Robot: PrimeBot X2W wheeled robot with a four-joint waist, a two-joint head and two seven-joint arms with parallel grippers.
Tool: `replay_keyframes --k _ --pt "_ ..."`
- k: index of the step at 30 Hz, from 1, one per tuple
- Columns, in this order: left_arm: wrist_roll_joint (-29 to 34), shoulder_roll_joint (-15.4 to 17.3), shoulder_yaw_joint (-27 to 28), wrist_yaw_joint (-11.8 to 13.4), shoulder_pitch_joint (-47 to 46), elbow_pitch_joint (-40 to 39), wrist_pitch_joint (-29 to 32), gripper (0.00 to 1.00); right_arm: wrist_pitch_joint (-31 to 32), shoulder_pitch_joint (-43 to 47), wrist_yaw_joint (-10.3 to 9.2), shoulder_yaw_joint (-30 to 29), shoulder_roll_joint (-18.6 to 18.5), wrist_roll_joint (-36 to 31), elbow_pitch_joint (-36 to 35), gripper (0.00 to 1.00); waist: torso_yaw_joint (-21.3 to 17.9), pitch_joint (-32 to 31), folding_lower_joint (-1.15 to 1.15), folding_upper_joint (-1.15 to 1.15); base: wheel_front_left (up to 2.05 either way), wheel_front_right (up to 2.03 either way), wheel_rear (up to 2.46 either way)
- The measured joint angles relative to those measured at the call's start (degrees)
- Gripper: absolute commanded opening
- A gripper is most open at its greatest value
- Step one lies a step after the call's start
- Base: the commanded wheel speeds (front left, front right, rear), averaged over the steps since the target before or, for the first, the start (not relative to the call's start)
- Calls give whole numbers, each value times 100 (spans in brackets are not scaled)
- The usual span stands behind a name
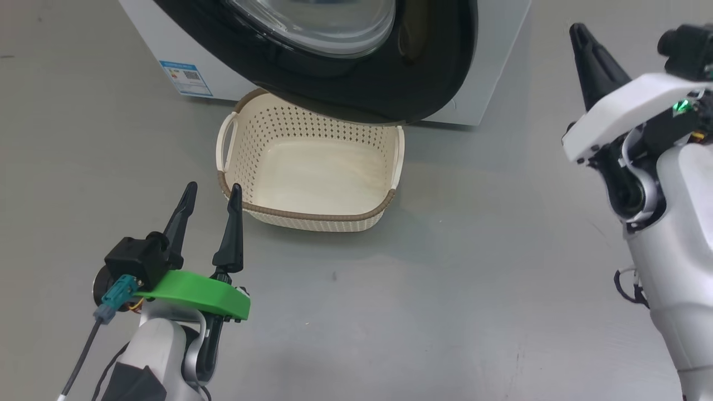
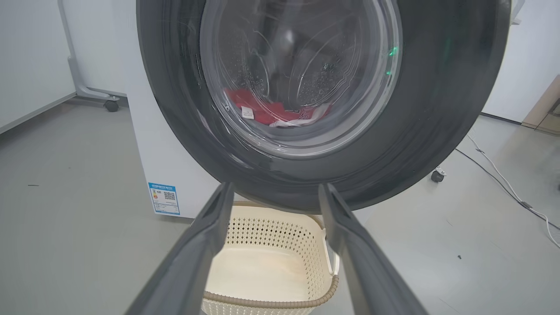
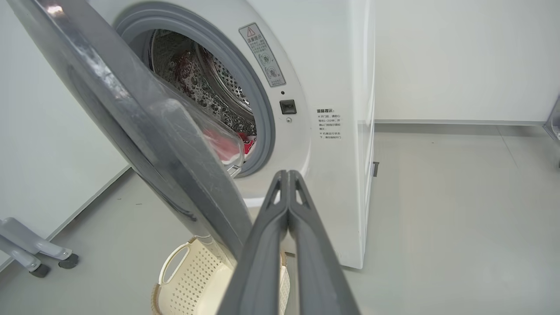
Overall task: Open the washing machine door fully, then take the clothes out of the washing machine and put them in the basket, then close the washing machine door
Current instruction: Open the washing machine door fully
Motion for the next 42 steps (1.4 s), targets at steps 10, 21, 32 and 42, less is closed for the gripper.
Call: replay_keyframes --k 10,21,32,42 --pt "158 2 177 0 115 -48 0 100 -1256 1173 -63 46 76 -437 -154 0 -294 -257 0 0 0 0 0" --pt "244 10 305 2 258 -104 0 100 -2041 1895 -356 65 280 -710 -247 4 -475 -357 0 0 0 0 0" --pt "264 10 352 2 303 -143 0 100 -2119 2257 -464 58 416 -876 -319 100 -547 -377 0 0 0 0 0" --pt "309 10 383 2 321 -208 0 100 -2143 2349 -464 -49 528 -889 -464 100 -572 -370 0 0 0 0 0"
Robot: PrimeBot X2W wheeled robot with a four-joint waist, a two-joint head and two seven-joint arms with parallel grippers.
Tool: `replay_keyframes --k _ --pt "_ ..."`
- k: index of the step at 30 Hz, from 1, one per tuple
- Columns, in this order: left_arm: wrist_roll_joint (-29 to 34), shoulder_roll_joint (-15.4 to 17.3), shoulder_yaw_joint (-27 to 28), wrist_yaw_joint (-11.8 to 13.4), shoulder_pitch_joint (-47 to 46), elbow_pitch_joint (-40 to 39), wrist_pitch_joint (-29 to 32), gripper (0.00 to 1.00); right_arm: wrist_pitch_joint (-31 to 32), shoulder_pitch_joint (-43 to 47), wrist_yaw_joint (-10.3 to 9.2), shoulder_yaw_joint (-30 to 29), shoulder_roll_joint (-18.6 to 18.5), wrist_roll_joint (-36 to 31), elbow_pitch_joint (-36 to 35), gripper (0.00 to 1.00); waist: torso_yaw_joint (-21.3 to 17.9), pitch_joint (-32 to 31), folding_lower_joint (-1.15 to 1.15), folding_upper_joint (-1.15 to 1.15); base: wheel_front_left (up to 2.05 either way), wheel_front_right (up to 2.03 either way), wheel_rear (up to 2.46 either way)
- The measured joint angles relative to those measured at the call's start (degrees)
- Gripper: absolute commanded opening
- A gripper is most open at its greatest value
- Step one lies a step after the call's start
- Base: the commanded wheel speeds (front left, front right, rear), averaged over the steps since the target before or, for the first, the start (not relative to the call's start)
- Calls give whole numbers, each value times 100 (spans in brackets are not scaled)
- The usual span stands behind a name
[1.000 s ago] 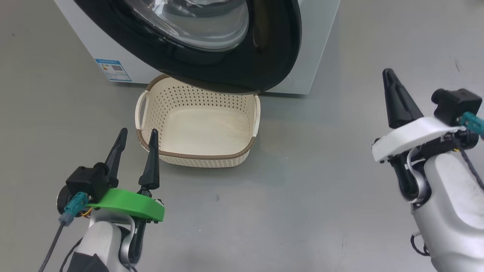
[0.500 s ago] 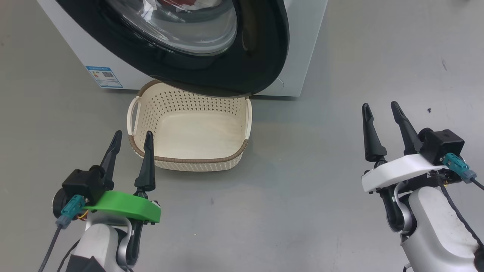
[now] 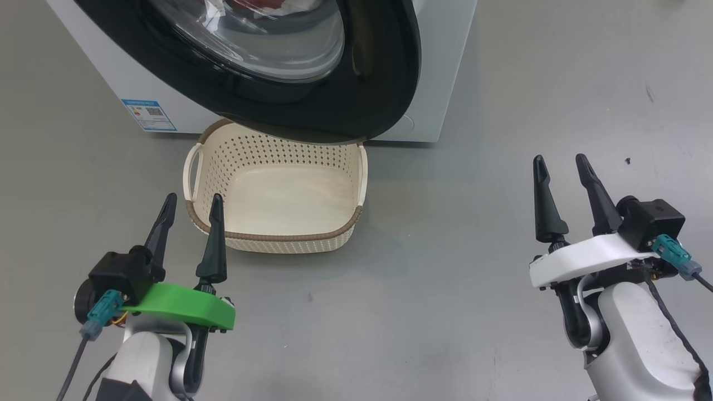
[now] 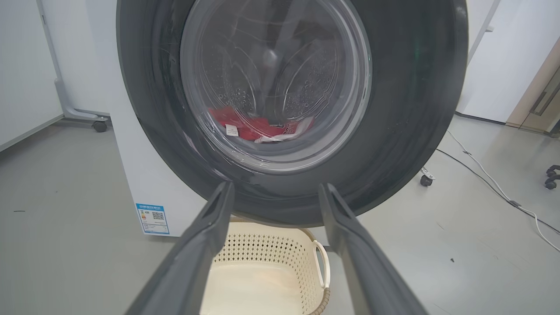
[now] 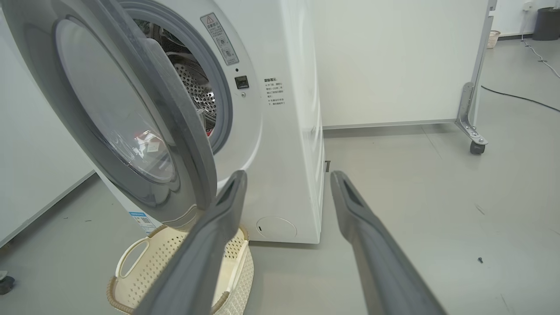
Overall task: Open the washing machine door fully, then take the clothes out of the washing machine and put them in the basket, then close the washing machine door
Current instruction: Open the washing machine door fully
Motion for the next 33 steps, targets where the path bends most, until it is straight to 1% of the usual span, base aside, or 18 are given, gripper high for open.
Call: replay_keyframes --k 33 --pt "36 0 -21 -1 115 3 0 100 -25 161 10 -99 67 -64 -90 100 14 -81 0 0 0 0 0"
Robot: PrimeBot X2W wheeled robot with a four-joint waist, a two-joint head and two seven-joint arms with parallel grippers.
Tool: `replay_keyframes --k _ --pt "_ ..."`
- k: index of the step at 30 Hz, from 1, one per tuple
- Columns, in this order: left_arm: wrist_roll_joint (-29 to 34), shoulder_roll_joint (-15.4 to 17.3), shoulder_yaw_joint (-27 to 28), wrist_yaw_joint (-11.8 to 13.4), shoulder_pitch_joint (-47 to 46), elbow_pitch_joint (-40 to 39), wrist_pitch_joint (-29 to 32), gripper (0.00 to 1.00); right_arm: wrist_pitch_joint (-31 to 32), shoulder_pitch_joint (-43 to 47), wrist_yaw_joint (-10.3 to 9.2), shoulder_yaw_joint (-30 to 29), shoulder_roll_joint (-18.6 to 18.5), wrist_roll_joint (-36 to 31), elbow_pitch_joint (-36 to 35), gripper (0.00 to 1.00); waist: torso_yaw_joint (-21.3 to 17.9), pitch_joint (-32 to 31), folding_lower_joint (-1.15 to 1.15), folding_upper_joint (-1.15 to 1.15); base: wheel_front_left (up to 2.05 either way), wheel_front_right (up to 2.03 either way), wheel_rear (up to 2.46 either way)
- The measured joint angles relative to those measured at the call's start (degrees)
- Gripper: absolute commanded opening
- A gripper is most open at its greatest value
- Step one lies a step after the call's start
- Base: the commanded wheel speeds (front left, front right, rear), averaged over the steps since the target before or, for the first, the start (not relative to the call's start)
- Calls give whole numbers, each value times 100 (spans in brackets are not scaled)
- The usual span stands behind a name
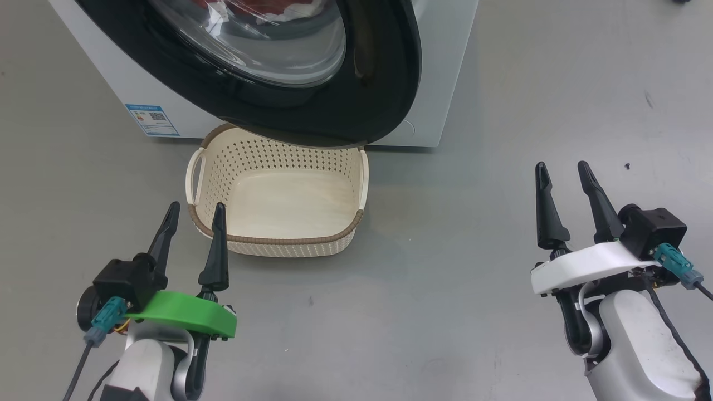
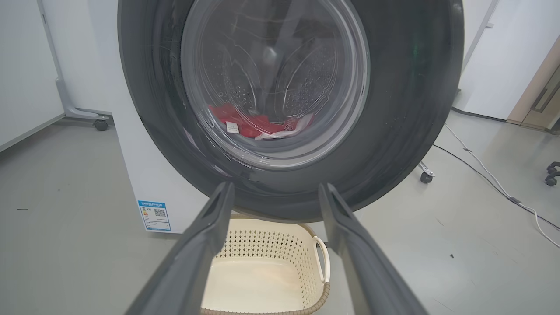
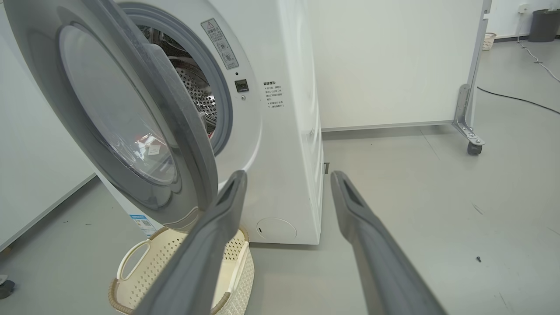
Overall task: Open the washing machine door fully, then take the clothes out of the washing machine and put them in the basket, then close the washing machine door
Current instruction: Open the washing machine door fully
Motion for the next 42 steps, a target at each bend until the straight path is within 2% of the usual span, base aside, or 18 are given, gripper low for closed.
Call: replay_keyframes --k 23,33,42 --pt "0 1 -32 -1 1 -94 0 100 -14 -9 7 -81 -15 -186 -179 100 94 201 0 0 0 0 0" --pt "0 2 -215 -1 -28 -136 0 100 103 -727 108 53 -312 -488 -366 100 173 537 0 0 0 0 0" --pt "0 2 -380 -2 -272 -183 0 100 636 -1674 205 69 -464 -457 -391 100 324 880 0 0 0 0 0"
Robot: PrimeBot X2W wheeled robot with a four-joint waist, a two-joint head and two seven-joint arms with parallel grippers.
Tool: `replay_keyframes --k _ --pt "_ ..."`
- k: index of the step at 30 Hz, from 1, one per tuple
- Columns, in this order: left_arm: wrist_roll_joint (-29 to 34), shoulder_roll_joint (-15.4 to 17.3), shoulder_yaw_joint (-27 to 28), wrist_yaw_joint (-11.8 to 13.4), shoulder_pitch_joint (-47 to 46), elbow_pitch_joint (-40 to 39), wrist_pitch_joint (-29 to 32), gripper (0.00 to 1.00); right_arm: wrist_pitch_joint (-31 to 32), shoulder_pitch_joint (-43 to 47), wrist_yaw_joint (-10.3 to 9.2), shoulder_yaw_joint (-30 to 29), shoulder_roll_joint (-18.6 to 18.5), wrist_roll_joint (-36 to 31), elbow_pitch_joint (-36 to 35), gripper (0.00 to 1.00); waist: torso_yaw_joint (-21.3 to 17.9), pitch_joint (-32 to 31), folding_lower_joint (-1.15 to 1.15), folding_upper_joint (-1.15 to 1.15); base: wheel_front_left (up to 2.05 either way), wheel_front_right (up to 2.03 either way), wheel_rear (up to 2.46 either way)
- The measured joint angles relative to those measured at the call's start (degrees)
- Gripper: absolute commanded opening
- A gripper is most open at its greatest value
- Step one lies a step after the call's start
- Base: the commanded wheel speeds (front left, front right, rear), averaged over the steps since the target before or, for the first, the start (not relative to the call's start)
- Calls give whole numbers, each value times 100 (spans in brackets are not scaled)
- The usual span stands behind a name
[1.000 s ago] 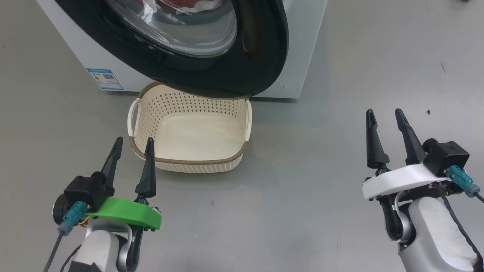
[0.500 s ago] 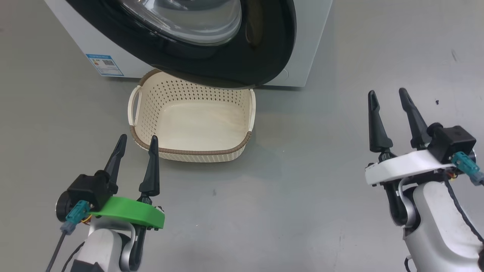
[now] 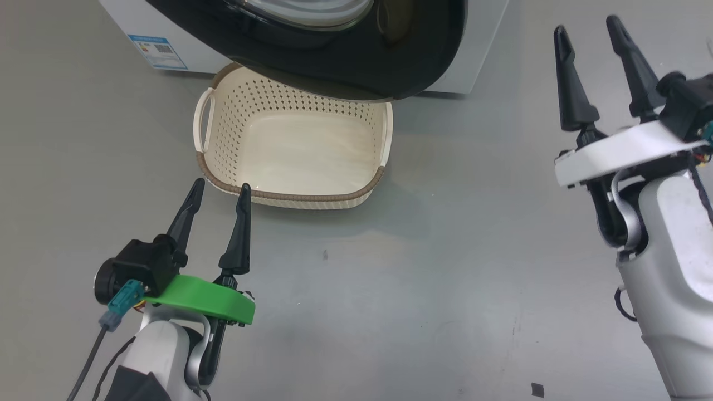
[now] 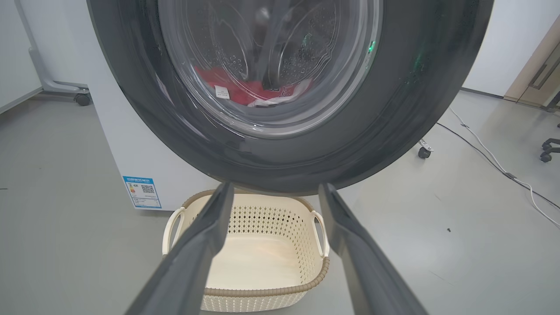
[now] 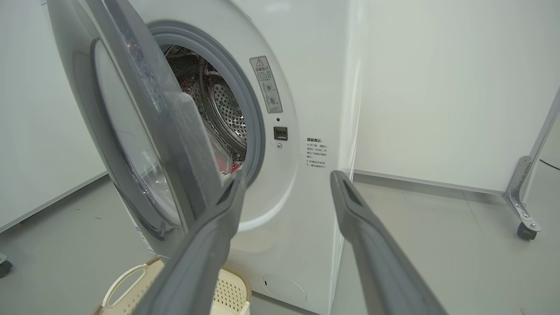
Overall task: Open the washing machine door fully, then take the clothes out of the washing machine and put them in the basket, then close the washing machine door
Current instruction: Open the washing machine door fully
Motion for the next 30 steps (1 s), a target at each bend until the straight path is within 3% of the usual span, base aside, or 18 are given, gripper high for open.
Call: replay_keyframes --k 13,14,15,16,25,30 --pt "-56 -1 -197 -1 -280 3 0 100 920 -1327 53 -230 155 769 385 100 324 408 1 0 0 0 0" --pt "-80 -1 -211 -1 -295 4 0 100 1001 -1404 53 -264 199 895 431 50 354 432 1 0 0 0 0" --pt "-113 -1 -221 -1 -313 5 0 100 1058 -1472 53 -331 266 1031 476 17 383 455 1 0 0 0 0" --pt "-134 -2 -234 -1 -331 5 0 100 1120 -1538 53 -408 338 1201 520 0 412 477 1 0 0 0 0" --pt "-197 -3 -299 -2 -400 23 0 100 1801 -2024 48 -938 746 2435 985 0 633 629 1 0 0 0 0" --pt "-201 -4 -266 -4 -411 62 0 100 2316 -2220 -15 -1093 790 3056 1323 0 718 675 1 0 0 0 0"
